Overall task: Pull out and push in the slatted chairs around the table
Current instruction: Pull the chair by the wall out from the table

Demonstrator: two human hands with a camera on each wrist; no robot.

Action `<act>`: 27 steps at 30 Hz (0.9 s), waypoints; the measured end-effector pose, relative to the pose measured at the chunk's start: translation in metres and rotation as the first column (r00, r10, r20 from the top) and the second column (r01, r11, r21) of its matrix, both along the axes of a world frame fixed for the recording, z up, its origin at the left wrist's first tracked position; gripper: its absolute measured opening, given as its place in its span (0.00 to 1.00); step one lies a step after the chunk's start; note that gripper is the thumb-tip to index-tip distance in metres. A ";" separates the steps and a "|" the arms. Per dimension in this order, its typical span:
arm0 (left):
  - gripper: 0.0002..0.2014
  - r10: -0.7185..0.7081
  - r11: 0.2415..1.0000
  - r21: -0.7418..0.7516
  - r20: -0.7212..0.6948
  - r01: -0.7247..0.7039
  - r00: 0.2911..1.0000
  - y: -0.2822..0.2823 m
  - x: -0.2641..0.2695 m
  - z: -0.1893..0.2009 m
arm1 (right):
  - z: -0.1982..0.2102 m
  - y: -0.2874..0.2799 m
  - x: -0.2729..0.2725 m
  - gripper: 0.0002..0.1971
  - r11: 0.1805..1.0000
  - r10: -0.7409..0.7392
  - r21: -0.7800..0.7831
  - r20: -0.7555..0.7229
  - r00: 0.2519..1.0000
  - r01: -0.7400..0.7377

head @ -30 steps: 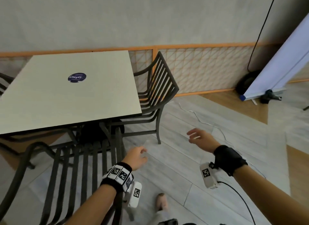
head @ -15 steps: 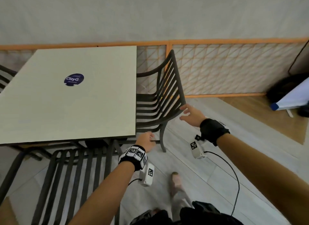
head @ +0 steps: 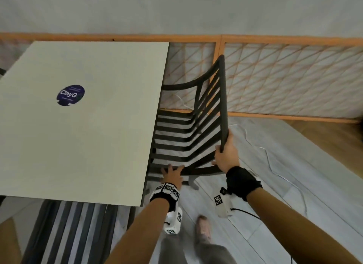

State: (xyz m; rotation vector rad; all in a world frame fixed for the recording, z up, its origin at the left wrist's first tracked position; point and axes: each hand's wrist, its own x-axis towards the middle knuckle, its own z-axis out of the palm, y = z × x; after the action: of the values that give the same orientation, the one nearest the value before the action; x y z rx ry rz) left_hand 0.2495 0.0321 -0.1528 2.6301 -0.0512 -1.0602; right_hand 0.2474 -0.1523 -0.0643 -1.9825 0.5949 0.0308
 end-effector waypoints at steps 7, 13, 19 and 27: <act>0.19 0.116 0.989 -0.096 0.023 -0.114 0.993 -0.013 0.022 -0.034 | -0.006 -0.017 0.029 0.23 0.999 -0.034 0.023 -0.036 0.999 0.035; 0.11 0.174 0.972 -0.159 0.006 -0.171 0.985 -0.024 0.033 -0.042 | -0.006 -0.023 0.037 0.11 0.994 -0.102 0.021 -0.080 0.992 0.104; 0.15 0.106 0.986 -0.129 -0.016 -0.107 0.994 -0.020 0.009 -0.047 | -0.006 -0.022 -0.001 0.14 0.987 -0.139 0.067 -0.097 0.986 0.146; 0.16 0.111 0.967 -0.225 -0.031 -0.115 0.993 -0.011 0.005 -0.030 | 0.000 -0.026 -0.002 0.16 0.992 -0.128 0.008 -0.107 0.986 0.129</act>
State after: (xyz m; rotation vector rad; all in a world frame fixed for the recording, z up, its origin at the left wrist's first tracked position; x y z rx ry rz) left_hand 0.2550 0.0210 -0.1829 2.3885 -0.0162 -0.9780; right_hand 0.2455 -0.1778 -0.0642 -1.9327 0.7882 0.0615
